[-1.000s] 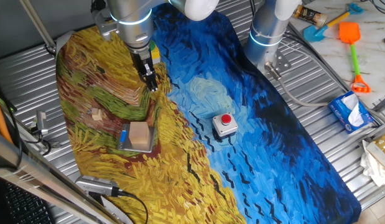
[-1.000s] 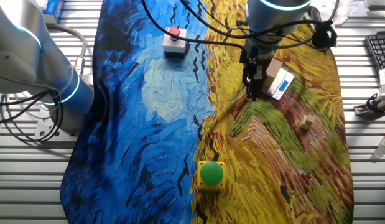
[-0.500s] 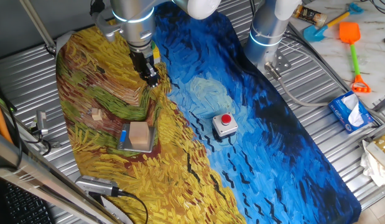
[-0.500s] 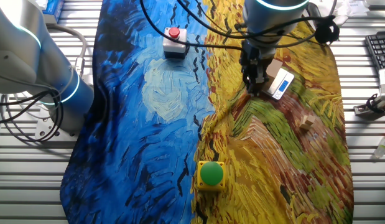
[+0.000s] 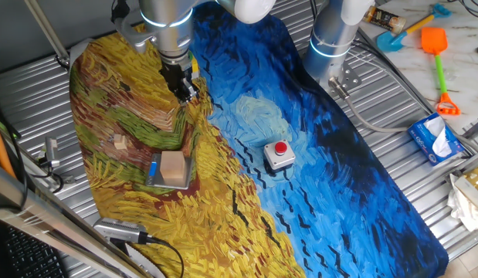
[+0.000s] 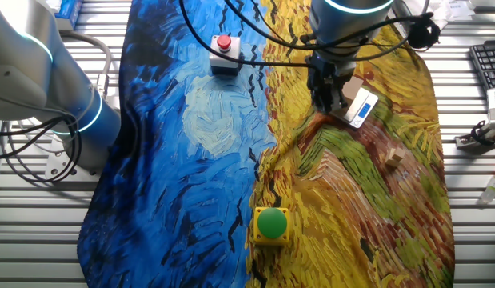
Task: Remove the object from the scale
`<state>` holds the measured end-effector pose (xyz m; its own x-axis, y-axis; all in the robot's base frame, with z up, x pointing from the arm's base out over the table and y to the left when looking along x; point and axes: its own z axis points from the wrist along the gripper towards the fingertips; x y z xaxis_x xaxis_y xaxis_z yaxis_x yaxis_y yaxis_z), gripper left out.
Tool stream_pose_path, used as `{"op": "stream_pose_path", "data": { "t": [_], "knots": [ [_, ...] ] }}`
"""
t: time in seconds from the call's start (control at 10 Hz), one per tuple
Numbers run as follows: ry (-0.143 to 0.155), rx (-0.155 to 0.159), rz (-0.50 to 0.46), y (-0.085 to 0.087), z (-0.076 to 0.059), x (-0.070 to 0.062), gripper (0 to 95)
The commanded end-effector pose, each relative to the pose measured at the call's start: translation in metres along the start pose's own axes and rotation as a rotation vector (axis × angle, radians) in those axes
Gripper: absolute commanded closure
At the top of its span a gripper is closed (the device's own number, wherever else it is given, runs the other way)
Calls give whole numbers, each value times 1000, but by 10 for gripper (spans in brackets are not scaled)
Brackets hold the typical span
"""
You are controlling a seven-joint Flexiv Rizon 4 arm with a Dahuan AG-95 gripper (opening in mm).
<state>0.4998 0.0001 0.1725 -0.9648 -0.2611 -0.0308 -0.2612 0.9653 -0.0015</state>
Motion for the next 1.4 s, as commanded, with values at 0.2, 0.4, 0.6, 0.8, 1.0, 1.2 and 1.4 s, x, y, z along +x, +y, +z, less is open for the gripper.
{"op": "stream_pose_path", "data": {
  "t": [0.2, 0.4, 0.6, 0.8, 1.0, 1.2, 1.4],
  "knots": [
    [0, -2, -4, 0, 0, -1, 950],
    [0, -4, -23, 1, 0, -1, 950],
    [1, -6, -30, 3, -1, -4, 950],
    [6, -8, -45, 10, -4, -15, 950],
    [2, -14, -91, 13, -6, -28, 950],
    [-2, -12, -162, 12, -12, -45, 950],
    [1, -12, -214, 15, -16, -61, 950]
  ]
}}
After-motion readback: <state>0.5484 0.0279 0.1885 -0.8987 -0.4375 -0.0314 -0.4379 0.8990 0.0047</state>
